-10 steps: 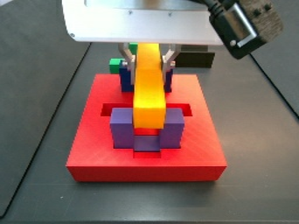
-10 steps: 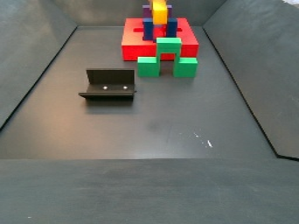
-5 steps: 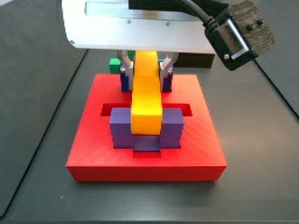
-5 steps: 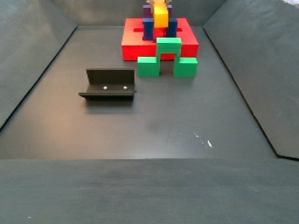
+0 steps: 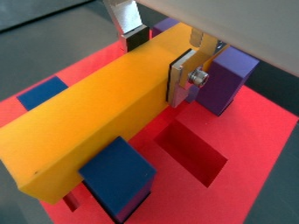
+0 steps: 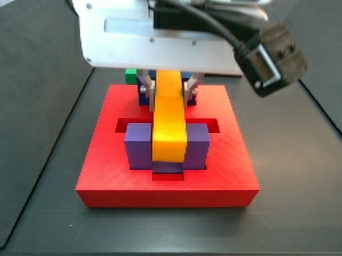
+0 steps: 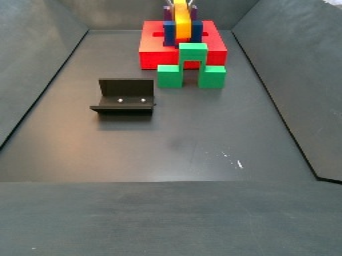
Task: Pick up the yellow object. Move up. Move to above the board. Insert the yellow object.
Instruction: Insert the yellow object.
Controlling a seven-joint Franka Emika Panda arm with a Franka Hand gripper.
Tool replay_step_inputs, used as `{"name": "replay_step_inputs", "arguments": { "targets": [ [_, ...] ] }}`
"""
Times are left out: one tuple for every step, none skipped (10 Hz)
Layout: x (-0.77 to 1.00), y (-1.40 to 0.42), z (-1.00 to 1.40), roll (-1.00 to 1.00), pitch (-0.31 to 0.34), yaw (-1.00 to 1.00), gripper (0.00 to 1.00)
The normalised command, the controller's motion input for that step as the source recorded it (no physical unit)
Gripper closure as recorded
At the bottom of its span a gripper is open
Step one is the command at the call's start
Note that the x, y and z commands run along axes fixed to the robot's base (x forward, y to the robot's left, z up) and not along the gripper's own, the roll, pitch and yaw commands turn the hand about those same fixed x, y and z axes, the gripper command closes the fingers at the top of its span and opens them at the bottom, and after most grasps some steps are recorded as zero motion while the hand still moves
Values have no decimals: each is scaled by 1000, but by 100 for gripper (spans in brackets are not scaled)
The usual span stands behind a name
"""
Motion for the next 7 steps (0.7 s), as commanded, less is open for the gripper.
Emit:
{"name": "replay_step_inputs", "arguments": {
  "targets": [
    [54,-6,-366,94,-6,0,100],
    [26,-9,-326,81,-9,0,100],
    [11,-17,-297,69,-13,0,100],
    [11,-37,-263,50,-19,0,100],
    [11,-80,-217,26,-19,26,100],
    [43,-163,-169,7,-10,97,100],
    [46,-123,-209,27,-13,66,100]
  ]
}}
